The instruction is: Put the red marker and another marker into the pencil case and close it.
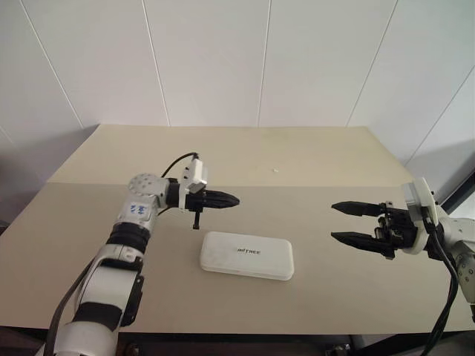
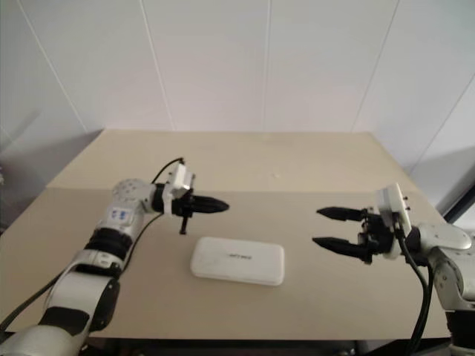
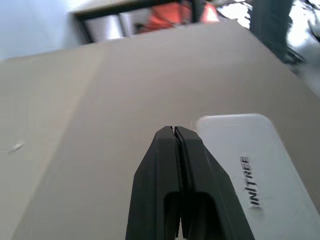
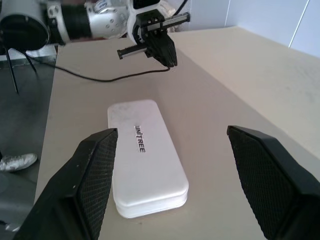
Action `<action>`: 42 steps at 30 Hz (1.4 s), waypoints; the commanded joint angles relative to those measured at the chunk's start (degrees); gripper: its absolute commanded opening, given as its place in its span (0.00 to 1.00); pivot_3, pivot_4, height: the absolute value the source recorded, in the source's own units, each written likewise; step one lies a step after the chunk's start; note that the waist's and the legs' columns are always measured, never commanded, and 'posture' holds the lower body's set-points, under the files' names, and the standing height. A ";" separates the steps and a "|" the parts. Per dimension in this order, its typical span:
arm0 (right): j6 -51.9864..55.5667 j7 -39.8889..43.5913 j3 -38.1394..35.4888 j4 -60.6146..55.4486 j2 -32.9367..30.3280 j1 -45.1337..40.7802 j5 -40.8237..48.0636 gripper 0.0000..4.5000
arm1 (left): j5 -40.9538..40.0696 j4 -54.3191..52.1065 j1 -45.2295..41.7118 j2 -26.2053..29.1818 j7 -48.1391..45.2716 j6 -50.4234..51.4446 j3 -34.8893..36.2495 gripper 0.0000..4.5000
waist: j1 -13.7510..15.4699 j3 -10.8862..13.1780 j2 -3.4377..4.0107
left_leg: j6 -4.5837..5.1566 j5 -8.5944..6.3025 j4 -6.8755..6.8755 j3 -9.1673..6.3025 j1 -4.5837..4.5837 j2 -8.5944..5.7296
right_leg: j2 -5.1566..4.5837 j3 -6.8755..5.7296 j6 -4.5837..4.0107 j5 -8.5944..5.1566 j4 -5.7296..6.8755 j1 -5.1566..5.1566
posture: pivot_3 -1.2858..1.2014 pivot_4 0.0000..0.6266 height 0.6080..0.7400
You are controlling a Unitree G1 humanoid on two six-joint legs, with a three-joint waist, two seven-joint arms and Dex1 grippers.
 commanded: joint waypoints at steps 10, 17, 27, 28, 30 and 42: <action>0.80 1.71 0.48 2.07 -1.21 -3.41 0.11 1.00 | -7.62 -16.59 16.02 6.16 3.24 1.45 8.39 0.10 | 0.26 0.00 -0.01 | -0.02 -0.01 0.09 0.00 0.00 -0.01 | -0.03 -0.02 -0.03 0.03 -0.04 0.05 | 0.52 0.24 1.00; 0.06 2.92 0.85 3.69 -1.09 -4.28 -0.66 1.00 | -8.11 -16.70 17.40 12.03 -5.12 5.34 4.99 0.58 | 0.18 0.01 0.02 | -0.04 -0.02 0.01 0.07 0.05 0.00 | -0.02 0.00 -0.07 0.01 -0.06 0.05 | 0.52 0.24 1.00; -0.78 3.22 -0.34 3.94 -1.22 -3.07 -1.30 1.00 | -8.66 -13.88 15.63 13.16 -9.47 5.56 5.36 0.99 | 0.00 0.01 0.02 | -0.05 -0.02 0.00 0.08 0.05 0.01 | -0.02 0.00 -0.08 0.00 -0.08 0.04 | 0.52 0.24 1.00; -0.65 3.09 -0.53 3.66 -1.31 -2.81 -1.20 1.00 | -8.63 -13.67 15.65 13.15 -9.62 5.47 5.38 0.99 | 0.01 0.01 0.02 | -0.04 -0.02 0.00 0.08 0.05 0.01 | -0.01 0.00 -0.08 0.00 -0.08 0.04 | 0.52 0.24 1.00; -0.31 2.74 -0.82 3.08 -1.49 -2.47 -0.96 1.00 | -8.56 -13.09 15.60 12.91 -9.91 5.09 5.34 0.99 | 0.06 0.01 0.02 | -0.05 -0.02 0.00 0.07 0.05 0.02 | -0.02 0.00 -0.08 0.00 -0.07 0.04 | 0.52 0.24 1.00; 1.42 -0.14 -1.88 -1.01 -0.91 -0.35 0.02 1.00 | -9.41 -8.07 12.92 8.71 -6.40 1.12 6.84 0.99 | 0.24 0.02 0.01 | -0.05 -0.02 0.03 0.07 0.02 -0.01 | -0.04 -0.01 -0.08 0.00 -0.09 0.05 | 0.52 0.24 1.00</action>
